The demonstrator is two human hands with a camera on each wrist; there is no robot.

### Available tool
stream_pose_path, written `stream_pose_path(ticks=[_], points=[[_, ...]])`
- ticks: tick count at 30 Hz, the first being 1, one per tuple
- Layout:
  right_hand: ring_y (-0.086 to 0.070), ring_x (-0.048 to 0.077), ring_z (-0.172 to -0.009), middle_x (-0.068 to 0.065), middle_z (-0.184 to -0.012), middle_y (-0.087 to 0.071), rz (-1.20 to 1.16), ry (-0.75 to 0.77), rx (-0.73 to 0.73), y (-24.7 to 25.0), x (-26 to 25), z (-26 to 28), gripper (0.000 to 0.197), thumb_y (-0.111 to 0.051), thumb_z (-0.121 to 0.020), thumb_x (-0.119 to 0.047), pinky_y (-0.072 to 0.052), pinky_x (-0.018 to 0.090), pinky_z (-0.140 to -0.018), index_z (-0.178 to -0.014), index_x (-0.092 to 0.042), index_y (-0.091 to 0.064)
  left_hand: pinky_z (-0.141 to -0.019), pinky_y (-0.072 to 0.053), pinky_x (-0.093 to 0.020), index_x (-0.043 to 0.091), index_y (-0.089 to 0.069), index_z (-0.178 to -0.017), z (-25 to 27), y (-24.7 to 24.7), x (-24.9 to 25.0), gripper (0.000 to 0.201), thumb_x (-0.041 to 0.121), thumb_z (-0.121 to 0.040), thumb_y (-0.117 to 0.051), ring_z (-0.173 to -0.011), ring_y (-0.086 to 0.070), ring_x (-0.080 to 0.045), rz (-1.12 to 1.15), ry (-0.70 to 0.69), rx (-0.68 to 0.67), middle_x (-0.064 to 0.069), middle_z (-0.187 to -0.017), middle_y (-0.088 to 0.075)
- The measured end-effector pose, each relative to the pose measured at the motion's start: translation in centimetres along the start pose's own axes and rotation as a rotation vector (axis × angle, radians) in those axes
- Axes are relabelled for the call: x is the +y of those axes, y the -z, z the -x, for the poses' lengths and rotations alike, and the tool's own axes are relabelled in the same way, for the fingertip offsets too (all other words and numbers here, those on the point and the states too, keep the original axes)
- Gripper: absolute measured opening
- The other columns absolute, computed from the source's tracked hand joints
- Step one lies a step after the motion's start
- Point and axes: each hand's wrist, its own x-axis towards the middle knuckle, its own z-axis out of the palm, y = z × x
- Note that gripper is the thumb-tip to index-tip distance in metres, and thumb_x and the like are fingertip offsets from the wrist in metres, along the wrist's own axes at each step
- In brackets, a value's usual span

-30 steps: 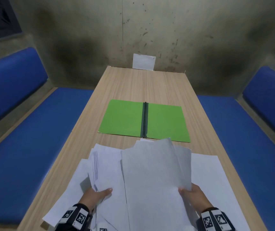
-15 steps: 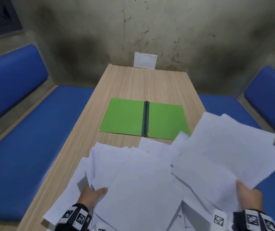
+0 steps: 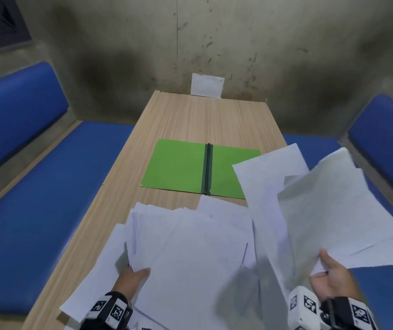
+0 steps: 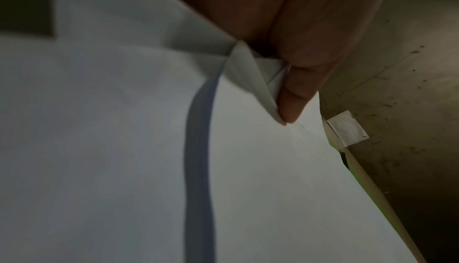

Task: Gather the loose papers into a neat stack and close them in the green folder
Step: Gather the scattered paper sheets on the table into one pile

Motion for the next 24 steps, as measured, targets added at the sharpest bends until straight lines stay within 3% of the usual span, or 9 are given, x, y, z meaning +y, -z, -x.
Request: stream_pose_path(ticks=[3,5,9,11,13,15,18,21,24], points=[[-0.07,0.012,-0.05,-0.003,-0.072,-0.074,0.026,0.011,0.008,-1.5,2.8,0.4,0.013,-0.074,-0.072,-0.019,-0.055,0.027,-0.04,-0.074,-0.007,-0.07,-0.104,-0.039,-0.046,0.001,-0.039,-0.134,0.2,-0.1,0.2,0.05,0.006,-0.088,-0.057,-0.118,-0.052,-0.038,-0.023,0.014,-0.007,-0.018,-0.127,-0.055],[-0.069,0.013,-0.05,0.006,-0.071,-0.076,0.13,0.009,0.125,-1.2,5.4,-0.5,0.014,-0.05,-0.09,-0.008,-0.056,0.028,-0.044,-0.087,-0.007,-0.063,-0.104,-0.039,-0.047,0.003,-0.038,-0.137,0.4,-0.2,0.3,0.053,0.007,-0.088,-0.056,-0.117,-0.052,-0.037,-0.046,0.015,-0.02,-0.02,-0.13,-0.054],[-0.069,0.023,-0.065,0.007,-0.085,-0.072,0.411,-0.033,0.226,-1.1,10.1,-1.2,0.014,-0.057,-0.083,0.006,-0.056,0.033,-0.054,-0.093,0.001,-0.063,-0.1,-0.042,-0.044,0.002,-0.039,-0.135,1.0,-0.3,0.5,0.049,0.006,-0.088,-0.054,-0.113,-0.054,-0.038,-0.016,0.028,-0.021,-0.021,-0.128,-0.055],[-0.065,0.033,-0.094,0.02,-0.108,-0.067,0.609,-0.084,0.236,-1.3,12.2,-1.0,0.028,-0.066,-0.075,0.004,-0.054,0.045,-0.081,-0.103,0.008,-0.061,-0.102,-0.039,-0.043,0.002,-0.038,-0.136,1.1,-0.4,0.7,0.052,0.017,-0.09,-0.056,-0.117,-0.052,-0.035,0.061,0.023,-0.029,-0.016,-0.13,-0.053],[-0.061,0.036,-0.104,0.024,-0.112,-0.065,0.75,-0.111,0.18,-1.7,13.5,-0.2,0.029,-0.068,-0.07,0.005,-0.047,0.047,-0.096,-0.098,0.009,-0.062,-0.108,-0.032,-0.041,0.008,-0.036,-0.138,1.2,-0.6,0.9,0.06,0.034,-0.088,-0.057,-0.129,-0.044,-0.031,0.11,0.005,-0.05,-0.008,-0.135,-0.047],[-0.061,0.032,-0.098,0.018,-0.105,-0.064,0.811,-0.116,0.122,-2.7,13.8,1.6,0.025,-0.065,-0.073,0.01,-0.052,0.036,-0.087,-0.096,0.003,-0.059,-0.109,-0.031,-0.043,0.009,-0.038,-0.138,1.2,-0.6,0.7,0.071,0.039,-0.08,-0.066,-0.129,-0.043,-0.03,0.066,-0.013,-0.061,-0.008,-0.136,-0.048],[-0.059,0.03,-0.092,0.018,-0.102,-0.062,0.77,-0.131,0.022,-2.7,14.1,2.2,0.032,-0.06,-0.071,0.018,-0.056,0.018,-0.055,-0.101,0.007,-0.056,-0.104,-0.04,-0.049,0.003,-0.05,-0.127,0.6,-0.6,-0.1,0.071,0.022,-0.066,-0.082,-0.112,-0.057,-0.033,0.008,-0.027,-0.037,-0.016,-0.124,-0.061],[-0.06,0.04,-0.105,0.027,-0.115,-0.063,0.748,-0.113,0.086,-2.2,14.6,1.2,0.055,-0.072,-0.066,0.002,-0.051,0.048,-0.092,-0.117,0.013,-0.053,-0.102,-0.042,-0.048,0.003,-0.054,-0.119,0.4,-0.5,-0.5,0.06,0.015,-0.067,-0.081,-0.108,-0.059,-0.034,-0.059,-0.028,-0.029,-0.018,-0.118,-0.064],[-0.059,0.035,-0.107,0.026,-0.12,-0.061,0.808,-0.028,0.154,-2.3,13.1,1.4,0.041,-0.065,-0.081,-0.008,-0.045,0.042,-0.097,-0.118,0.009,-0.056,-0.102,-0.042,-0.044,0.006,-0.053,-0.118,0.4,-0.5,-0.3,0.056,0.014,-0.07,-0.079,-0.109,-0.058,-0.033,-0.099,-0.06,-0.029,-0.014,-0.111,-0.063]])
